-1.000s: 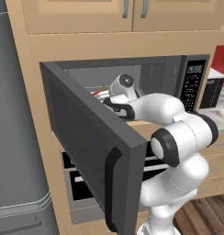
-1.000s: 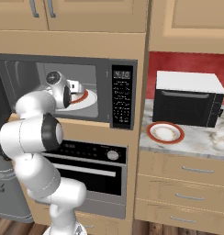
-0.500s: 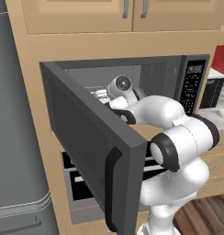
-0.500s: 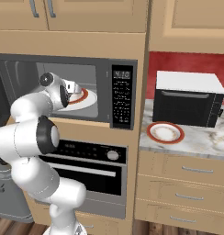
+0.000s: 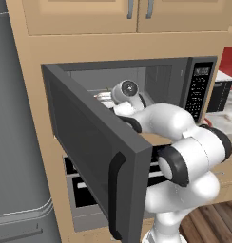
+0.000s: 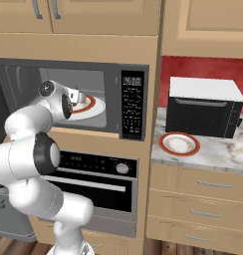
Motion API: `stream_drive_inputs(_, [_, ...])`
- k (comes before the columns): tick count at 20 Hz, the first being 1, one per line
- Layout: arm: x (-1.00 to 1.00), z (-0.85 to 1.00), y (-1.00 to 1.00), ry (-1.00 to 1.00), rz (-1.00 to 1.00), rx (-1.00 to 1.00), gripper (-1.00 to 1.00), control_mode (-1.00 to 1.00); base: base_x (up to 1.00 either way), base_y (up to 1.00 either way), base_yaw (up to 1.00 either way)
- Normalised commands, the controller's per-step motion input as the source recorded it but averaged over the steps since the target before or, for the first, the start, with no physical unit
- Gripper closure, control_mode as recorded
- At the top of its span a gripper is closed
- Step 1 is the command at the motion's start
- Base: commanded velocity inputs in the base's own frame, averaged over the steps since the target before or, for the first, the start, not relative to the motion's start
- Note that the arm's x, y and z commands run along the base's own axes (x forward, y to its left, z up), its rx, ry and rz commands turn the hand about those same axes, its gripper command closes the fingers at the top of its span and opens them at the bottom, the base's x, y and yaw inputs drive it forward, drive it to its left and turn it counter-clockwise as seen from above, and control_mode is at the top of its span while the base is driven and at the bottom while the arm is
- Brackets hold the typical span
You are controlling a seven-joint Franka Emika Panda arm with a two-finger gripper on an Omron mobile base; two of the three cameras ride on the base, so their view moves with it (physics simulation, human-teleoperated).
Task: Pick the fish from the counter and place it in the microwave. Then turn on the microwave.
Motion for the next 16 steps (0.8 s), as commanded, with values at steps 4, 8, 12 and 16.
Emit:
stream_drive_inputs(4, [-0.19, 0.03, -0.05, -0.17, 0.00, 0.03, -1.00, -1.00, 0.00, 0.00, 0.00])
stream_drive_inputs(8, [-0.13, 0.14, -0.08, -0.14, 0.00, 0.02, -1.00, -1.00, 0.00, 0.00, 0.00])
stream_drive_inputs(12, [-0.20, 0.08, -0.09, -0.08, 0.00, 0.04, -1.00, -1.00, 0.00, 0.00, 0.00])
stream_drive_inputs(16, [-0.22, 0.24, -0.10, 0.00, 0.00, 0.11, -1.00, -1.00, 0.00, 0.00, 0.00])
